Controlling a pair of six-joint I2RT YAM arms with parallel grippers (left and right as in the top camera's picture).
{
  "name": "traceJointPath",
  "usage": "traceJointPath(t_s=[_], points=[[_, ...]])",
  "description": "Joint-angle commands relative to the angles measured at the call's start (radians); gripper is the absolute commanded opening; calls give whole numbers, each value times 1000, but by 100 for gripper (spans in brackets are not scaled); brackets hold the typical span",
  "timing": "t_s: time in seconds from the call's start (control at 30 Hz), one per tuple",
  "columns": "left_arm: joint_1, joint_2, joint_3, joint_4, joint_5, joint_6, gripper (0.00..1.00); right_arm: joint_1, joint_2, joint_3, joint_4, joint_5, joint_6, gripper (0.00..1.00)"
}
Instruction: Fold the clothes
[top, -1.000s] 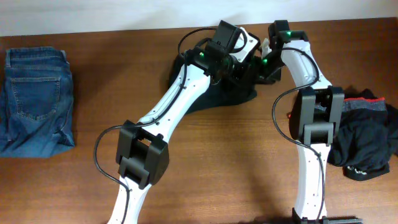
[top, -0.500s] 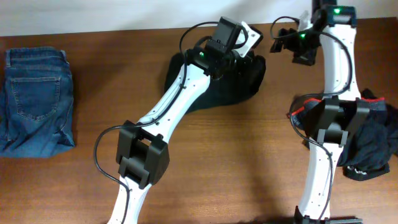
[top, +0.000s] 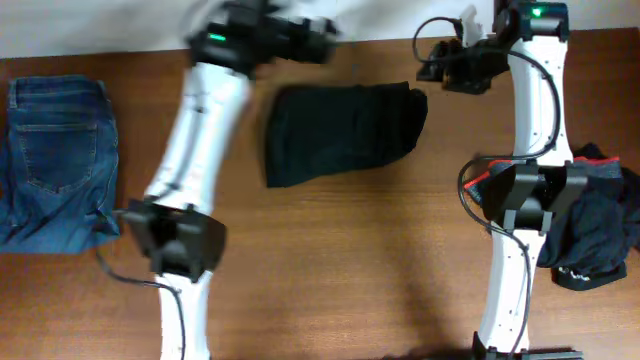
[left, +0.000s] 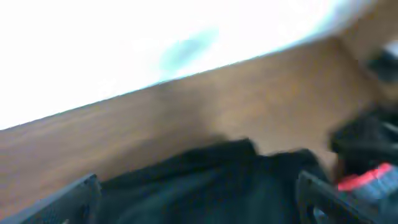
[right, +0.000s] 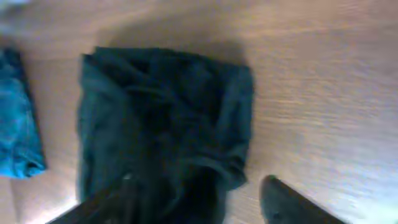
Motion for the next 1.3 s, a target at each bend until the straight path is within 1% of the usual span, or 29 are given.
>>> traceJointPath(t_s=[0.0,0.1,0.13,0.17,0.27,0.37,0.47,0.6,0.63,0.67,0.7,0.73,0.97,1.13,1.27], points=[[166,5,24,-30,161,-94,99,30,-42,43,-2,-92,-24,54],[284,5,24,-96,188,-92,99,74,-63,43,-10,-93,-24,38],[303,5,24,-116,188,-87,99,87,-67,43,-12,-93,-26,36],[323,5,23,-143,188,-77,99,102,-69,43,-16,-91,-27,36],[351,5,23,-214,187,0,99,142,-70,43,-43,-14,-27,38],[351,5,23,-249,171,76,99,173,-70,42,-47,136,-26,45],[346,5,23,-258,137,83,99,196,-70,42,-56,273,-3,48],[344,5,23,-258,138,94,99,212,-69,38,-58,344,10,49],[344,5,23,-259,138,94,99,215,-66,38,-55,362,16,46],[344,5,23,-259,138,94,99,216,-65,38,-49,372,16,38],[344,5,23,-261,138,94,99,216,-64,38,-39,378,15,20],[344,5,23,-263,138,95,99,216,-64,38,-20,392,16,5],[344,5,23,-280,138,97,99,194,-47,20,157,481,14,4],[339,5,23,-290,138,98,99,189,3,-43,170,490,14,4],[326,5,23,-292,130,105,99,180,35,-156,215,509,14,4]])
